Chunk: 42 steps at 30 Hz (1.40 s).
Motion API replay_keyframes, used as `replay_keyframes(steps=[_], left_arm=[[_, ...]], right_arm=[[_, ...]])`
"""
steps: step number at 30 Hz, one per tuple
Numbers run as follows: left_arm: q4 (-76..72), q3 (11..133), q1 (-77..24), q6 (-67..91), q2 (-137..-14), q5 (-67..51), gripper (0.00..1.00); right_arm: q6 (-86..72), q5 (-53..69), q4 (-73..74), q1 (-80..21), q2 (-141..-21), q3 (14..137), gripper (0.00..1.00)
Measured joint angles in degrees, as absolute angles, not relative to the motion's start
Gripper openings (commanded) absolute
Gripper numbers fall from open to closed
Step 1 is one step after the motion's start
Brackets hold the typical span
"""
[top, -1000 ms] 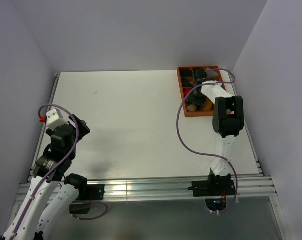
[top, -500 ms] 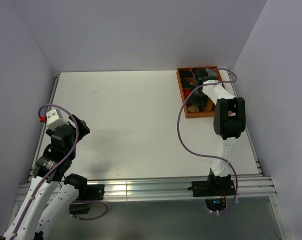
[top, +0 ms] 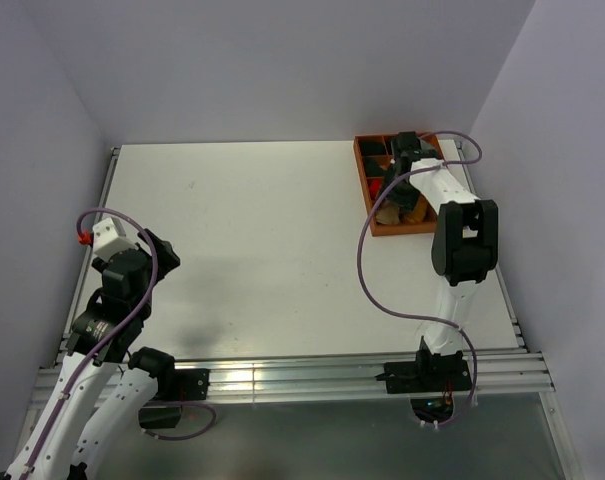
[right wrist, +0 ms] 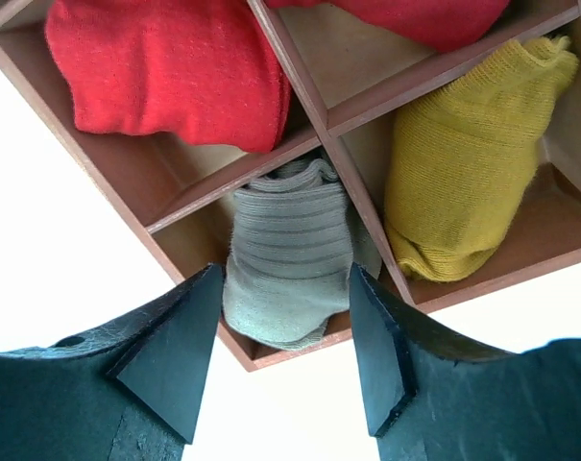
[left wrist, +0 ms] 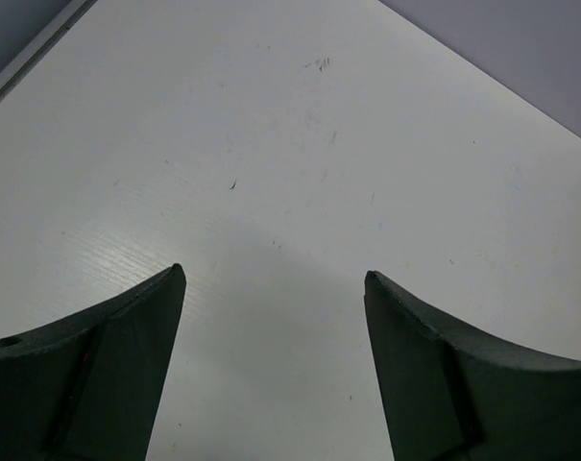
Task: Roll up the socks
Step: Place the sock in the storage box.
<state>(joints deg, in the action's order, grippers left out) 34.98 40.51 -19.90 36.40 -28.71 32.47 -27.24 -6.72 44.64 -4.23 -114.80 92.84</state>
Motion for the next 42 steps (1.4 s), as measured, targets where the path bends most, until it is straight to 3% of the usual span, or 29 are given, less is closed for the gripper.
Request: replay_keyframes(steps=[16, 22, 27, 32, 37, 42], left_arm=[[34.98, 40.51, -19.9, 36.4, -28.73, 32.45, 0.81], [34.98, 40.51, -19.88, 36.4, -28.75, 32.45, 0.81], [34.98, 40.51, -19.84, 36.4, -28.73, 32.45, 0.81], [34.98, 40.51, -19.84, 36.38, -28.71, 32.45, 0.81], [34.98, 40.51, -19.84, 36.38, -27.92, 32.49, 0.81], [35.55, 40.88, -19.84, 35.59, -26.98, 32.47, 0.82]], right_arm=[[-28.84, -3.57, 38.85, -3.29, -114.24, 85.84, 0.43], [-28.67, -2.96, 38.68, -3.05, -114.24, 85.71, 0.4], [-28.47, -1.98, 38.48, -2.72, -114.24, 85.58, 0.49], [-28.51, -0.82, 36.32, -2.57, -113.27, 83.42, 0.64], [-28.29, -0.62, 36.51, -2.57, -108.2, 82.41, 0.7], [-27.79, -1.96, 36.97, -2.48, -95.64, 82.39, 0.71]])
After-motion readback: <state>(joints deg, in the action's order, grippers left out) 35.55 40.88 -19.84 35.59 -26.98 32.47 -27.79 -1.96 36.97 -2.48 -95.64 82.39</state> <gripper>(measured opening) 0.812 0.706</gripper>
